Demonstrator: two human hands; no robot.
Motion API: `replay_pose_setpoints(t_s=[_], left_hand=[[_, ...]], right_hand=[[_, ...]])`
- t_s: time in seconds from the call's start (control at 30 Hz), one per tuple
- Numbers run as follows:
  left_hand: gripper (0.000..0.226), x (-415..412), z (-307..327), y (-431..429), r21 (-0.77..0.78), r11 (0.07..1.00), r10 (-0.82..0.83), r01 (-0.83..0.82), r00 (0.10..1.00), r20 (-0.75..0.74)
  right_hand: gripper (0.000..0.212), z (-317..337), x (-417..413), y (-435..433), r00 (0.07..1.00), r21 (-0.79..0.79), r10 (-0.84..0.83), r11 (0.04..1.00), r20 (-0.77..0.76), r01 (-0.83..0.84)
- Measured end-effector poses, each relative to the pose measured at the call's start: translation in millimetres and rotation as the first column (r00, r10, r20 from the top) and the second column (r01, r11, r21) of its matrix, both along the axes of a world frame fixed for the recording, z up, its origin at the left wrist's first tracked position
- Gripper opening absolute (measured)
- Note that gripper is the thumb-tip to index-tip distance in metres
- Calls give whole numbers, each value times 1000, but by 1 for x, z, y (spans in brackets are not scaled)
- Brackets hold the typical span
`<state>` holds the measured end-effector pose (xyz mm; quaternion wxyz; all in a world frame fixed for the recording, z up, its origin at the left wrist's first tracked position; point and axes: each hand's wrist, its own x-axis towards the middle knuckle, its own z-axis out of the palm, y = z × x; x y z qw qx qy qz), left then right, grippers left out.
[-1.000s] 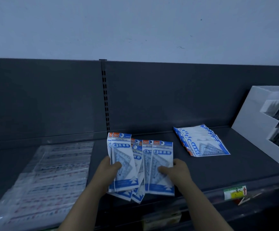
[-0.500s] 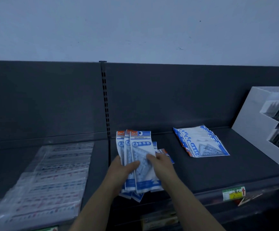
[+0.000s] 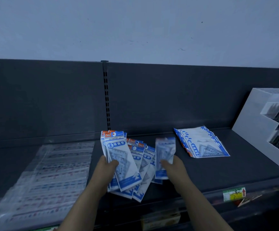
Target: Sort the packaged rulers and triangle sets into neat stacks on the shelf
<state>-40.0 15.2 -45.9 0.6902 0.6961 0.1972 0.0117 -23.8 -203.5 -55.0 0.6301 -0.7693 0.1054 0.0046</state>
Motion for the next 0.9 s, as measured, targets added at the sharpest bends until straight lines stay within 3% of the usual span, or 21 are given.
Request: replay_pose_setpoints(t_s=[0.07, 0.17, 0.27, 0.47, 0.53, 0.63, 0.77, 0.9], left_hand=[[8, 1, 2, -6, -12, 999, -31, 31, 999, 17], [25, 1, 6, -15, -92, 983, -154, 157, 987, 44], [37, 1, 5, -15, -14, 988, -156, 156, 987, 44], [15, 0, 12, 25, -23, 1000, 2, -1, 1000, 25], [15, -1, 13, 32, -5, 1000, 14, -13, 1000, 23], [13, -1, 7, 29, -15, 1000, -23, 22, 999, -47], [27, 0, -6, 16, -59, 995, -89, 84, 993, -82], [23, -3, -4, 12, -110, 987, -123, 115, 991, -62]], right_hand=[[12, 10, -4, 10, 997, 179, 79, 981, 16, -81], [22, 21, -10, 36, 984, 161, 176, 971, 19, -177], [26, 23, -10, 52, 969, -47, 235, 972, 74, -232], [40, 15, -4, 48, 972, -441, 234, 874, 9, -207], [40, 10, -5, 54, 969, -503, 248, 835, -16, -222], [39, 10, -6, 64, 977, -462, 210, 864, -30, -200], [44, 8, 3, 64, 982, -235, 134, 958, -131, -162], [27, 7, 8, 53, 987, -90, -13, 996, -160, -1]])
